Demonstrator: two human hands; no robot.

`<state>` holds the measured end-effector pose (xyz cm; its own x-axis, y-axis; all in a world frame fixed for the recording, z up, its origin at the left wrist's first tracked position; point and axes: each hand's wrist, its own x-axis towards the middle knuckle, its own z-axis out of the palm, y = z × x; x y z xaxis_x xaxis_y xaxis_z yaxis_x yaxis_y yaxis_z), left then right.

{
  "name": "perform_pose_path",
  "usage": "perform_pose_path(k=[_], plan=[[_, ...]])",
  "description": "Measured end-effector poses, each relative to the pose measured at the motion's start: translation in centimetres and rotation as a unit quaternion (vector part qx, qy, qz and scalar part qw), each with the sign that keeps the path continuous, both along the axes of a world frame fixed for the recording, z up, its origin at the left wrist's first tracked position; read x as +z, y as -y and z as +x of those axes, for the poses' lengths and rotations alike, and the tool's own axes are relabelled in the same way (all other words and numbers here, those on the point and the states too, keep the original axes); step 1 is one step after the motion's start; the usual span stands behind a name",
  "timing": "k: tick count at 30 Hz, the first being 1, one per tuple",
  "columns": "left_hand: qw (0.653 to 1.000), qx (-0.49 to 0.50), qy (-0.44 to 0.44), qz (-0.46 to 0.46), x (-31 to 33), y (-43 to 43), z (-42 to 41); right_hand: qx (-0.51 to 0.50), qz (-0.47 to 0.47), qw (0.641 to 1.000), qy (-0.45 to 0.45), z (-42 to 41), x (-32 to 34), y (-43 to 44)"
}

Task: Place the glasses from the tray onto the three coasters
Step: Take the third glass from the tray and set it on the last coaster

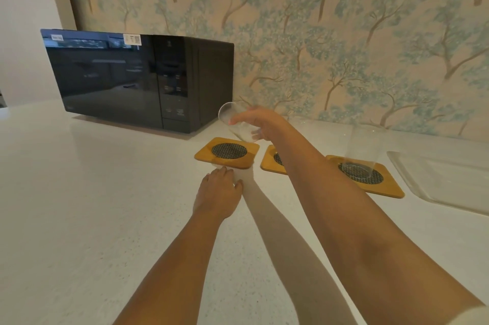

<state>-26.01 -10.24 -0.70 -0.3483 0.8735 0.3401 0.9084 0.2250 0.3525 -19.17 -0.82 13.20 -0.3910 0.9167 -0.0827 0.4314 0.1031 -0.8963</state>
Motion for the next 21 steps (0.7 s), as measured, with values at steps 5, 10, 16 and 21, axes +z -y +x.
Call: perform_pose_path(k=[5, 10, 16, 21], plan=[[1.0, 0.007, 0.016, -0.009, 0.1, -0.1, 0.0, -0.043, 0.156, 0.986, 0.035, -1.3, 0.2, -1.1], [1.0, 0.02, 0.013, -0.017, 0.0, -0.4, 0.1, -0.076, 0.176, 0.981, -0.023, -2.6, -0.7, -2.0], [0.999, 0.03, 0.023, -0.021, -0.1, -0.5, 0.1, -0.098, 0.185, 0.978, -0.025, -4.1, -2.3, -2.8], [0.998, 0.03, 0.045, -0.017, 0.1, -0.2, 0.2, -0.103, 0.218, 0.97, 0.016, -4.8, -3.0, -3.4]])
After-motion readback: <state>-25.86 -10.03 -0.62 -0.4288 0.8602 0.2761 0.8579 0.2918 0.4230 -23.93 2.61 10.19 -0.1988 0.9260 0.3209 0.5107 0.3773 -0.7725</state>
